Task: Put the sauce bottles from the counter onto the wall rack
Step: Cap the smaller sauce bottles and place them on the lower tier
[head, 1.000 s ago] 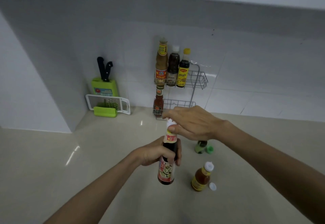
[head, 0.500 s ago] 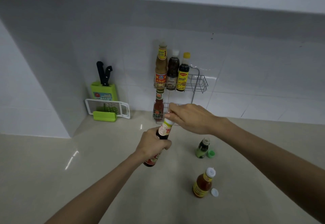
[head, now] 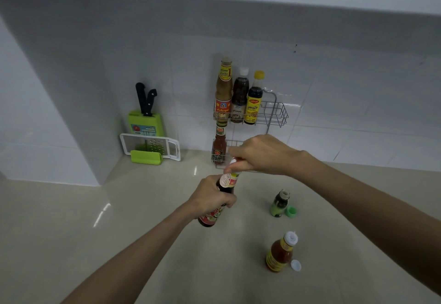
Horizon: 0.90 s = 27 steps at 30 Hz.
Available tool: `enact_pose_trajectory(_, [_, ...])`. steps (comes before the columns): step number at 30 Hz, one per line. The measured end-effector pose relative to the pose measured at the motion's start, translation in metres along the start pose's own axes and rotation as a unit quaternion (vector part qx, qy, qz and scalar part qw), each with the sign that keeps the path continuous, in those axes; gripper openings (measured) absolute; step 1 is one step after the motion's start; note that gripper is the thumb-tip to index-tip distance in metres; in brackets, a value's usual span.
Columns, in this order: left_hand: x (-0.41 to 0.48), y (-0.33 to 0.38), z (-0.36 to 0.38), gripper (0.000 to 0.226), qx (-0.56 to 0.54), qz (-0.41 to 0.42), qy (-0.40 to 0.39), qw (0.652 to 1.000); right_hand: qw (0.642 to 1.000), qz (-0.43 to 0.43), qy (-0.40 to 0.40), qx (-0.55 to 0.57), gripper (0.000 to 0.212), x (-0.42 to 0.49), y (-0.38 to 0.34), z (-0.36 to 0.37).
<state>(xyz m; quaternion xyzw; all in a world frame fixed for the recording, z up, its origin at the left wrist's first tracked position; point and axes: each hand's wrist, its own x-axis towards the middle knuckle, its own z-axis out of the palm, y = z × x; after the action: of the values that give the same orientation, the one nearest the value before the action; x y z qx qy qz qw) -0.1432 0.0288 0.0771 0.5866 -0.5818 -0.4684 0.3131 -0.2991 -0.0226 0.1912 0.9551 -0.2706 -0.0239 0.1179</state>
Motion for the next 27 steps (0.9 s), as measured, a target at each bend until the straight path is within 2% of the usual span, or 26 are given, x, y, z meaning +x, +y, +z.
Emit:
enact_pose_trajectory(3, [-0.003,0.005,-0.005,0.012,-0.001,0.018,-0.083,0.996,0.998,-0.019,0.054,-0.029,0.068,-0.003,0.008,0.003])
enact_pose_trajectory(5, [-0.004,0.005,-0.009,0.012,-0.006,0.024,-0.123,0.992,0.996,-0.055,0.070,-0.028,0.059,-0.006,0.007,0.005])
enact_pose_trajectory(6, [-0.004,0.004,-0.009,0.012,-0.009,0.024,-0.118,0.993,0.994,-0.069,0.082,-0.029,0.052,-0.005,0.003,0.010])
enact_pose_trajectory(7, [-0.004,0.002,-0.006,0.012,-0.019,0.020,-0.096,0.995,0.993,-0.053,0.106,-0.021,0.046,-0.004,-0.002,0.016])
enact_pose_trajectory(9, [-0.005,0.001,0.006,0.013,-0.039,0.004,0.006,0.999,0.990,0.052,0.131,-0.014,0.037,0.001,-0.012,0.026])
enact_pose_trajectory(11, [-0.006,0.001,0.019,0.018,-0.026,-0.013,0.130,0.991,0.982,0.161,0.085,-0.047,0.027,0.007,-0.022,0.033])
enact_pose_trajectory(12, [-0.006,0.000,0.023,0.022,-0.012,-0.016,0.163,0.986,0.982,0.164,0.060,-0.072,0.027,0.009,-0.026,0.038])
enact_pose_trajectory(14, [-0.004,-0.005,0.024,0.022,0.013,-0.019,0.160,0.987,0.989,0.135,0.012,-0.061,0.047,0.011,-0.027,0.041])
enact_pose_trajectory(16, [0.001,-0.008,0.013,0.015,0.006,-0.023,0.091,0.996,0.988,0.148,-0.012,0.030,0.044,0.008,-0.016,0.034])
enact_pose_trajectory(18, [0.003,-0.008,0.000,0.012,-0.023,-0.026,0.018,0.999,0.992,0.104,0.017,0.076,0.055,0.006,-0.005,0.030])
enact_pose_trajectory(20, [0.003,-0.007,-0.004,0.012,-0.030,-0.018,-0.014,0.999,0.997,0.021,0.074,-0.009,0.052,0.005,-0.007,0.029])
enact_pose_trajectory(21, [0.003,-0.005,-0.001,0.012,-0.026,-0.014,-0.004,1.000,0.994,0.022,0.106,-0.028,0.051,0.007,-0.010,0.035])
enact_pose_trajectory(23, [0.001,-0.003,0.010,0.016,-0.021,-0.026,0.072,0.997,0.986,0.093,0.133,-0.023,0.049,0.010,-0.013,0.041])
enact_pose_trajectory(25, [0.001,-0.004,0.021,0.021,-0.011,-0.037,0.165,0.985,0.980,0.181,0.081,-0.028,0.033,0.016,-0.022,0.045])
enact_pose_trajectory(27, [0.000,-0.010,0.027,0.022,0.016,-0.037,0.199,0.979,0.978,0.199,0.044,-0.031,0.015,0.019,-0.034,0.052])
